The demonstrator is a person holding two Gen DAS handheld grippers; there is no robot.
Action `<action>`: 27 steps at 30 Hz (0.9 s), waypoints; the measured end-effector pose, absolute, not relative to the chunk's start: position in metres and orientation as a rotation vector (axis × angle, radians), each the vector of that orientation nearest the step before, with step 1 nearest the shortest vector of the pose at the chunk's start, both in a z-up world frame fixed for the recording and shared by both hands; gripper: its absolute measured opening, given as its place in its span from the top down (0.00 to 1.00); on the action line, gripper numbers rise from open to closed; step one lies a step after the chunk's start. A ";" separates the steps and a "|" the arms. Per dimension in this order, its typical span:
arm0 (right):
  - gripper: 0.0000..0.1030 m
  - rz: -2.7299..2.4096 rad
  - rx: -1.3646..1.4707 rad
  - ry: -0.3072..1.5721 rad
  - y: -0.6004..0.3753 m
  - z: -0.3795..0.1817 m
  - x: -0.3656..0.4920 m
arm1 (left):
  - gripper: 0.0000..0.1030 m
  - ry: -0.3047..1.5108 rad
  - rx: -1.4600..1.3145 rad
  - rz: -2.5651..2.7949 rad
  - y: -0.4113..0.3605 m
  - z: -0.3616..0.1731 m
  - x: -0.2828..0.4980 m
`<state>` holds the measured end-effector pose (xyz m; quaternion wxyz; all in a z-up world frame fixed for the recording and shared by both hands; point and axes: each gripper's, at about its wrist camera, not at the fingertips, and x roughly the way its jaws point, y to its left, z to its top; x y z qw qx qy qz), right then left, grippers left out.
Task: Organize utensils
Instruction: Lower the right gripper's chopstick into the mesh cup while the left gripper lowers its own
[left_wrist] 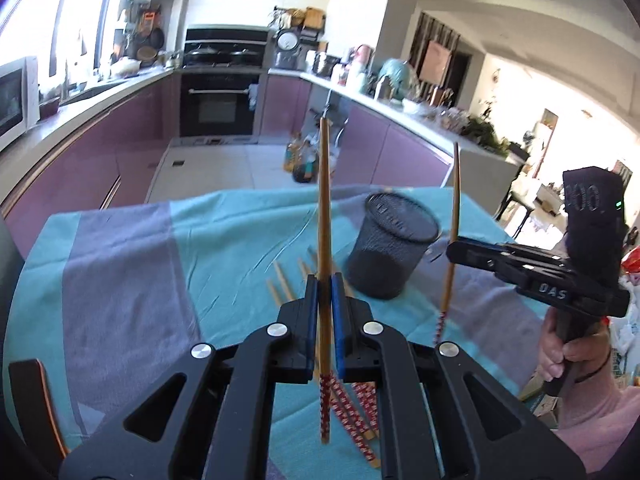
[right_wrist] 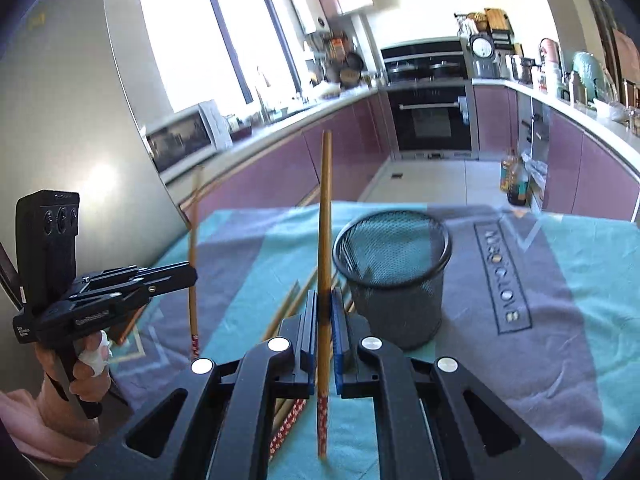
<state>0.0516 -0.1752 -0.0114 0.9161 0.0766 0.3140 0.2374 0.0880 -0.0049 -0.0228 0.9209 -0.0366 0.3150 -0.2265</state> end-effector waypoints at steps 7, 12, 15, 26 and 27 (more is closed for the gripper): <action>0.94 0.504 0.163 0.536 -0.193 0.030 0.055 | 0.93 0.520 -0.135 -0.546 -0.008 0.036 0.077; 0.95 0.497 0.130 0.459 -0.197 0.062 0.062 | 0.93 0.427 -0.184 -0.584 -0.025 0.077 0.085; 0.94 0.481 0.122 0.431 -0.201 0.073 0.073 | 0.93 0.397 -0.207 -0.601 -0.043 0.093 0.098; 0.95 0.423 0.097 0.529 -0.203 0.052 0.120 | 0.93 0.454 -0.193 -0.566 -0.108 0.061 0.159; 0.95 0.422 0.093 0.554 -0.203 0.046 0.125 | 0.93 0.474 -0.170 -0.569 -0.115 0.054 0.160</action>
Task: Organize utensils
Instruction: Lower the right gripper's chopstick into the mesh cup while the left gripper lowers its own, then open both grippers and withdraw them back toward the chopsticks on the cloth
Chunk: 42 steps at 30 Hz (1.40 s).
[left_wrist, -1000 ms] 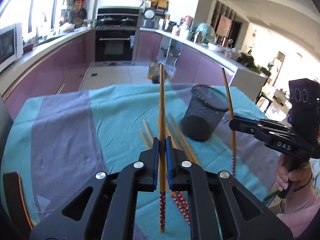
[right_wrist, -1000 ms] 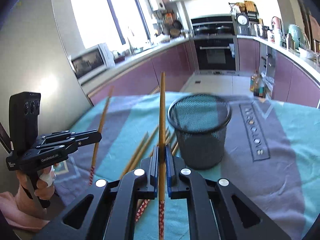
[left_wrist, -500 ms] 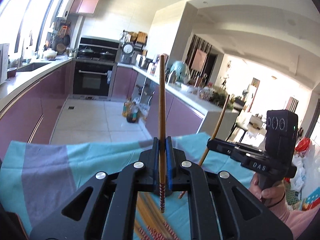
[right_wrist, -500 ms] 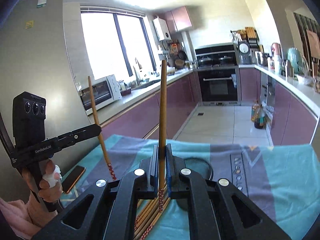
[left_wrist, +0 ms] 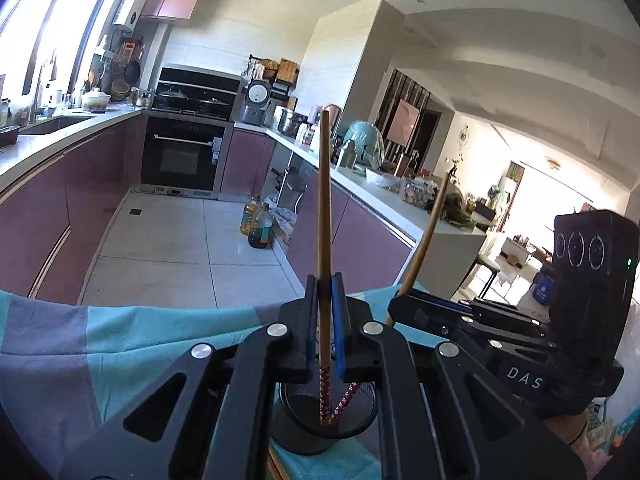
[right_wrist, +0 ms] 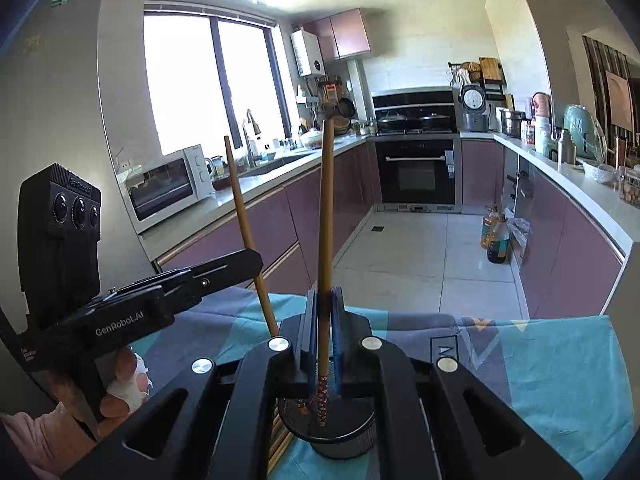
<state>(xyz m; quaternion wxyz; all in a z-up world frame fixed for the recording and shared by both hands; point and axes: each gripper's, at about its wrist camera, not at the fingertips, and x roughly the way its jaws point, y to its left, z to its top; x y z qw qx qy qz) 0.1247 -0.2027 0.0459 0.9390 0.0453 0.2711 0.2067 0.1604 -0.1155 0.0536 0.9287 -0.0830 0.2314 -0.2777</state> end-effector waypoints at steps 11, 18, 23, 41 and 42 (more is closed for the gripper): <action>0.94 0.396 0.059 0.750 -0.184 -0.002 0.153 | 0.93 0.623 -0.048 -0.540 -0.147 -0.021 0.198; 0.92 0.381 0.088 0.762 -0.183 -0.009 0.160 | 0.91 0.626 -0.054 -0.520 -0.144 -0.027 0.204; 0.85 0.372 0.092 0.716 -0.185 -0.004 0.147 | 0.80 0.567 -0.041 -0.476 -0.123 -0.013 0.183; 0.64 0.513 0.037 0.860 -0.138 -0.068 0.078 | 0.62 0.764 0.054 -0.370 -0.015 -0.083 0.103; 0.64 0.512 0.049 0.883 -0.136 -0.075 0.081 | 0.62 0.780 0.058 -0.369 -0.013 -0.091 0.101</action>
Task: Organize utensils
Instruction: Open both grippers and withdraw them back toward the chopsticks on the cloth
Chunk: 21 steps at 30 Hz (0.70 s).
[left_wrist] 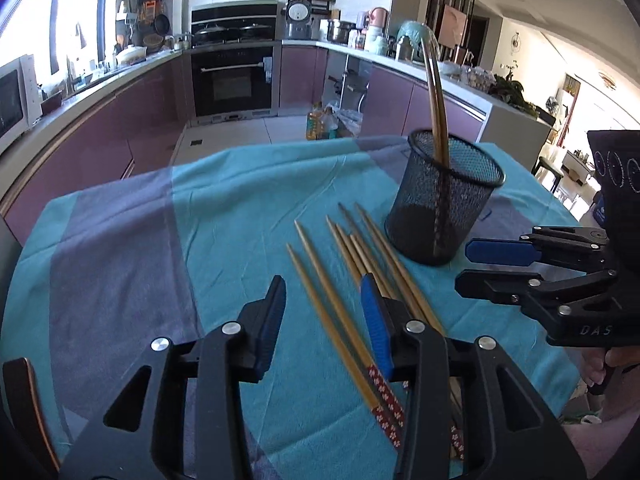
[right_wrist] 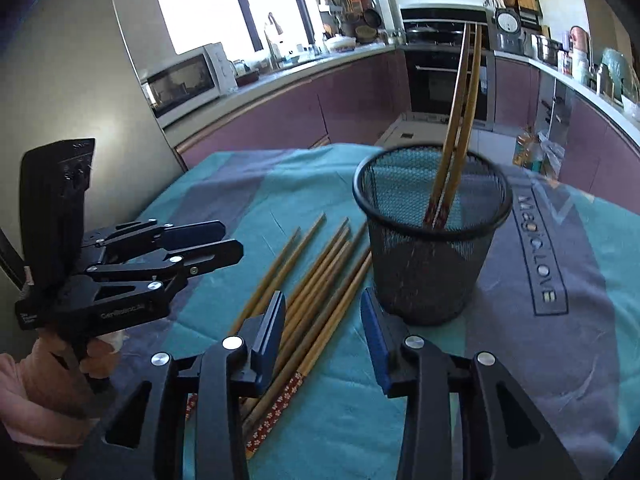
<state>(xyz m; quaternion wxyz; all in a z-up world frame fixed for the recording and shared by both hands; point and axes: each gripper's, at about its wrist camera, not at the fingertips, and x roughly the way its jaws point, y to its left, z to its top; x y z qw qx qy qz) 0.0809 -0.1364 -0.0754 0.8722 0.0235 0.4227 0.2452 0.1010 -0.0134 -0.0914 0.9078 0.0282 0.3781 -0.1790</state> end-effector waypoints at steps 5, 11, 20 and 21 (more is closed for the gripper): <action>0.64 0.482 0.050 0.914 -0.132 -0.091 0.083 | 0.62 0.830 0.070 -0.371 -0.011 -0.114 0.094; 0.64 0.462 0.040 0.935 -0.127 -0.096 0.085 | 0.63 0.849 0.066 -0.373 -0.009 -0.121 0.094; 0.66 0.442 0.019 0.948 -0.120 -0.107 0.083 | 0.65 0.890 0.067 -0.376 -0.014 -0.121 0.102; 0.66 0.438 0.011 0.950 -0.119 -0.107 0.082 | 0.67 0.895 0.066 -0.376 -0.014 -0.121 0.103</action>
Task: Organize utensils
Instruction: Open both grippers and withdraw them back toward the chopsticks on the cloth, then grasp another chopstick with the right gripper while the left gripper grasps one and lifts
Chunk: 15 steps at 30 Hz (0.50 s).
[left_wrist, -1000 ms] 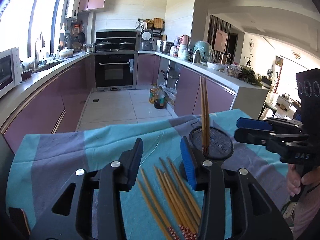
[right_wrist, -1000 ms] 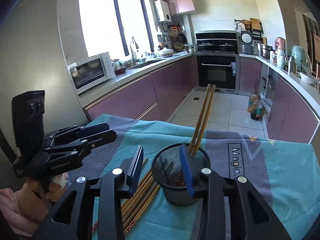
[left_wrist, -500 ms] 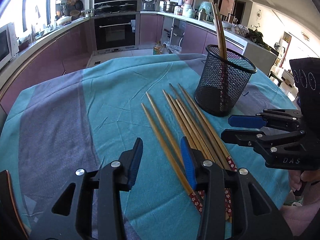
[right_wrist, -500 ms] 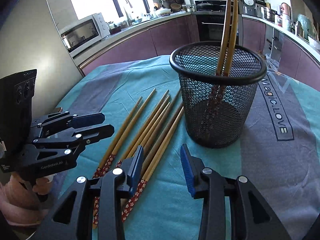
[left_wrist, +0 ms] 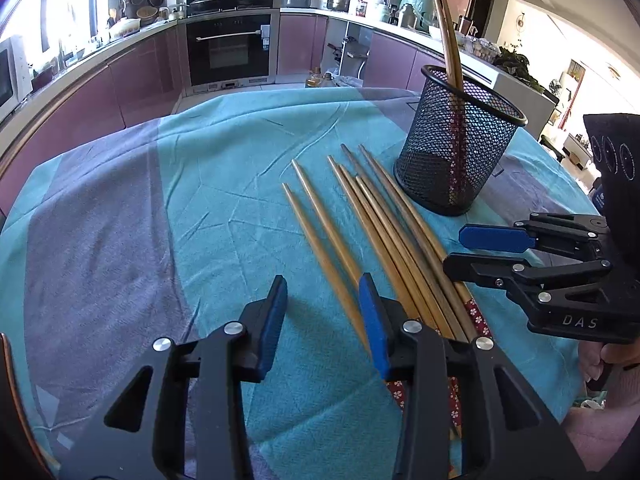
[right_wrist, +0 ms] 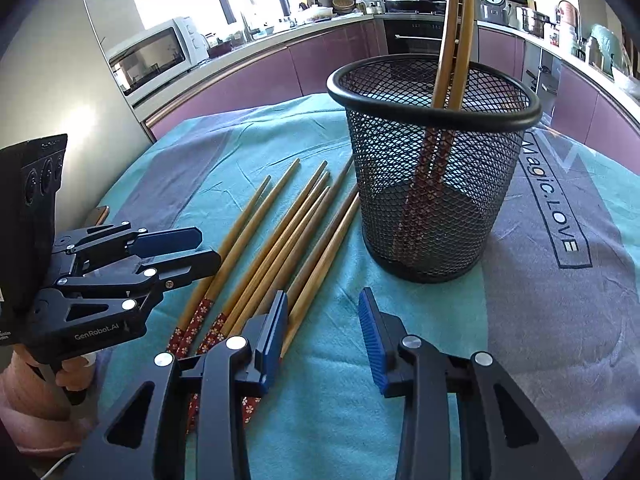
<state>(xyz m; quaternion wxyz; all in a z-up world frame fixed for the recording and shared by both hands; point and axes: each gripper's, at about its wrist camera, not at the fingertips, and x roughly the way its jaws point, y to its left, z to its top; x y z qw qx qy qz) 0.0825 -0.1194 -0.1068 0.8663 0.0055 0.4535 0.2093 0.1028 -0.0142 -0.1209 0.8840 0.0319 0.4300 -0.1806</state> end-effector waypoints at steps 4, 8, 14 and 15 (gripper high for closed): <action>0.67 0.422 -0.022 0.950 -0.120 -0.105 0.081 | 0.71 0.904 0.073 -0.372 -0.014 -0.122 0.103; 0.67 0.401 -0.063 0.956 -0.119 -0.104 0.078 | 0.76 0.912 0.086 -0.369 -0.013 -0.123 0.102; 0.69 0.390 -0.093 0.954 -0.111 -0.106 0.083 | 0.76 0.921 0.089 -0.353 -0.013 -0.125 0.107; 0.69 0.390 -0.093 0.951 -0.109 -0.106 0.086 | 0.76 0.923 0.087 -0.349 -0.013 -0.125 0.109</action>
